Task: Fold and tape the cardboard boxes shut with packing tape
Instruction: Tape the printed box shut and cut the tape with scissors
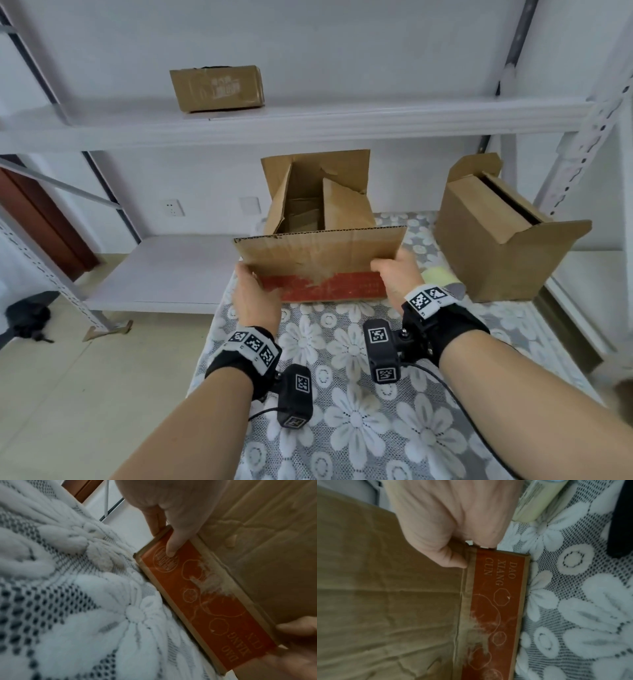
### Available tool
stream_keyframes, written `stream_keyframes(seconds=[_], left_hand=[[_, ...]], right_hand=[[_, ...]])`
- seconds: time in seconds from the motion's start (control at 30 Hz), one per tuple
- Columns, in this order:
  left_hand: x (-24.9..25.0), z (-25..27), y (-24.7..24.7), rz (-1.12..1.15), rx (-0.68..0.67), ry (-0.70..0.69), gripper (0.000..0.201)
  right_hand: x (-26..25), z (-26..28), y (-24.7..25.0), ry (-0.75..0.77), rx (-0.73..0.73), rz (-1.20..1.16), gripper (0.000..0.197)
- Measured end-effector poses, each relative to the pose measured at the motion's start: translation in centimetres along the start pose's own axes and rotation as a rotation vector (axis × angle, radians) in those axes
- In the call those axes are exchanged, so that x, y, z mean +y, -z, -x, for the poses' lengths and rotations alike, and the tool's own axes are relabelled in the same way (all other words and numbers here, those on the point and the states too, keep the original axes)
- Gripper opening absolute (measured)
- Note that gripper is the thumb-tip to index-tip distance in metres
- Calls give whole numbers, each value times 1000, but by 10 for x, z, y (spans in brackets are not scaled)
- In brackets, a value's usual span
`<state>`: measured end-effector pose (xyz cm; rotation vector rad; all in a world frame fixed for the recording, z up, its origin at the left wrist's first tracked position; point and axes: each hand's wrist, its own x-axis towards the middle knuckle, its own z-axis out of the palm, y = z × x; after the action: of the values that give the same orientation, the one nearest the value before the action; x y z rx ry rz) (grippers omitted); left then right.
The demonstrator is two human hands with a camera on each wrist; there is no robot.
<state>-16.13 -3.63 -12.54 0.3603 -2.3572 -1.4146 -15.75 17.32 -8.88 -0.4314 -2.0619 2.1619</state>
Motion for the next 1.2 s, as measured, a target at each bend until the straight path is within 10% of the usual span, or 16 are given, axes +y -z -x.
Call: stream_keyframes(seconds=[0.47, 0.87, 1.2], left_hand=[[12, 30, -1, 261, 122, 467, 41], [53, 115, -81, -122, -757, 85, 25], [87, 113, -106, -243, -627, -83, 71]], right_hand=[[-3, 26, 56, -144, 4, -20, 25], [12, 64, 141, 22, 177, 520, 25], [34, 59, 155, -123, 133, 914, 13]])
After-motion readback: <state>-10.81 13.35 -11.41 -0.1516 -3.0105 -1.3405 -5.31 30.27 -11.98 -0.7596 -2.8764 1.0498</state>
